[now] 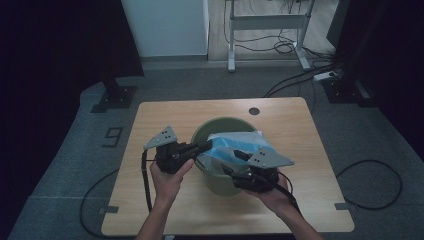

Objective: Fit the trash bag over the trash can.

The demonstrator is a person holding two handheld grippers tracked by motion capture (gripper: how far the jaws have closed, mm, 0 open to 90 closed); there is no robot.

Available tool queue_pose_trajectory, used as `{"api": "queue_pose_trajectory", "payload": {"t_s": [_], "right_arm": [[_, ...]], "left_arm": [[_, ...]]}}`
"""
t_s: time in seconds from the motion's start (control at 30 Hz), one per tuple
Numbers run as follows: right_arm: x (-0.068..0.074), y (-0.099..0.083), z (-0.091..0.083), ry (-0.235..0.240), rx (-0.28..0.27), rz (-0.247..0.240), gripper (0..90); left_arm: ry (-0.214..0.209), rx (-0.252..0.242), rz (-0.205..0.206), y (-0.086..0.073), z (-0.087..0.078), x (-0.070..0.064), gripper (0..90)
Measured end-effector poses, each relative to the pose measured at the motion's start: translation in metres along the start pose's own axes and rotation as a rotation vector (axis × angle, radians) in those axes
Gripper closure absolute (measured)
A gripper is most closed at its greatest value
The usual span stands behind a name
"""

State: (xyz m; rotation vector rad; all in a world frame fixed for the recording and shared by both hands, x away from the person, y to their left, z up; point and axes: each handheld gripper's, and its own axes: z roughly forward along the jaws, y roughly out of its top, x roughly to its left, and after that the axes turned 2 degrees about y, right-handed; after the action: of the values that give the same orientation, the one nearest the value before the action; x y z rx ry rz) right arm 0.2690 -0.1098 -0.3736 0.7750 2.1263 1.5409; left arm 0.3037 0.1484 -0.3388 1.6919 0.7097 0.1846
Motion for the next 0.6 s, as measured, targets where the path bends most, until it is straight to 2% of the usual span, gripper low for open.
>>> {"api": "queue_pose_trajectory", "payload": {"t_s": [0.13,0.2,0.23,0.3,0.37,0.43,0.6], "right_arm": [[0.003,0.002,0.008,-0.041,0.017,-0.024,39.4],[0.004,0.002,0.013,-0.079,0.035,-0.044,43.0],[0.004,0.001,0.014,-0.092,0.040,-0.049,46.3],[0.002,0.000,0.016,-0.112,0.042,-0.043,60.6],[-0.002,-0.002,0.015,-0.109,0.047,-0.032,76.6],[-0.005,-0.003,0.012,-0.100,0.039,-0.032,86.6],[0.002,-0.005,0.004,-0.043,0.033,-0.085,88.5]], "left_arm": [[-0.005,-0.001,-0.003,0.002,0.001,0.000,89.0],[-0.006,-0.003,-0.004,0.002,0.001,-0.001,89.0],[-0.006,-0.004,-0.003,0.003,0.001,-0.001,88.9],[-0.002,-0.005,0.001,0.003,-0.001,0.000,89.0],[0.002,-0.011,-0.002,0.002,-0.003,0.001,88.9],[0.009,-0.013,-0.004,0.001,-0.005,0.002,88.8],[0.013,-0.031,-0.017,0.000,-0.011,0.006,88.3]]}}
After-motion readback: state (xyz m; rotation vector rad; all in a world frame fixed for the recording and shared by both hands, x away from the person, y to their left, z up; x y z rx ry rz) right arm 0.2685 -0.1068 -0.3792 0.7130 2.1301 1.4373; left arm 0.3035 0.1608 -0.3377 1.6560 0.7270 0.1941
